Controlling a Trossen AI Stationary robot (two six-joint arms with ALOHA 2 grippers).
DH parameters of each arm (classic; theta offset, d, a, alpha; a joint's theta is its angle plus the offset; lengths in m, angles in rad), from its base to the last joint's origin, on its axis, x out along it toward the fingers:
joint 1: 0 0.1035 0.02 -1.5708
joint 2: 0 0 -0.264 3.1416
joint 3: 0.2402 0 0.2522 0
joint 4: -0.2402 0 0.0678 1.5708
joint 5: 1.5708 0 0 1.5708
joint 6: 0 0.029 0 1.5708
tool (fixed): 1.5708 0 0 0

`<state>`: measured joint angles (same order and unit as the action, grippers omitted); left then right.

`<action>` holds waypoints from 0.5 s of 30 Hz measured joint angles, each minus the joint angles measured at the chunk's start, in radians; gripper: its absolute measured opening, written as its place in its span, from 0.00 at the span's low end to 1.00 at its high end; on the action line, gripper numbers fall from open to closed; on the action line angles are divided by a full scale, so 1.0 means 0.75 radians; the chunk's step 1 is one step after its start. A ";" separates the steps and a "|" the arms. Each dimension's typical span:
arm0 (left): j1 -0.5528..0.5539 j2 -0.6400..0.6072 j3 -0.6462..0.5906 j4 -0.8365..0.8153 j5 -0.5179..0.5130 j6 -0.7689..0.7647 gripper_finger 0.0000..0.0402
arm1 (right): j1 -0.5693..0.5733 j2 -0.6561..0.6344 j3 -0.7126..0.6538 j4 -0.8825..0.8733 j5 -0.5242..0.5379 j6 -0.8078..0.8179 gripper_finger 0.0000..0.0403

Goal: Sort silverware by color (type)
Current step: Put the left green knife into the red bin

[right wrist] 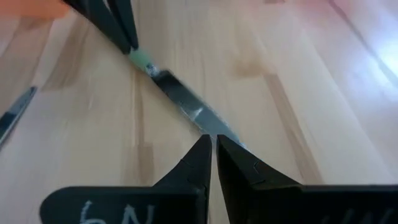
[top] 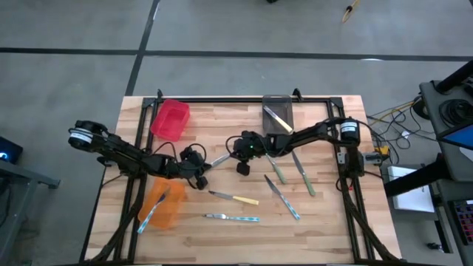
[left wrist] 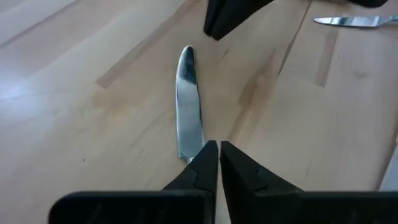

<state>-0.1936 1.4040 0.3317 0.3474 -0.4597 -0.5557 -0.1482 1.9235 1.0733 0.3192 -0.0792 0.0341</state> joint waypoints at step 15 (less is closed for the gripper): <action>0.000 0.079 -0.001 0.029 -0.055 -0.049 0.36 | -0.001 0.038 -0.001 0.050 0.001 0.023 0.04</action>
<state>-0.1936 1.4630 0.3313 0.3691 -0.5009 -0.5928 -0.1486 1.9518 1.0729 0.3569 -0.0788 0.0516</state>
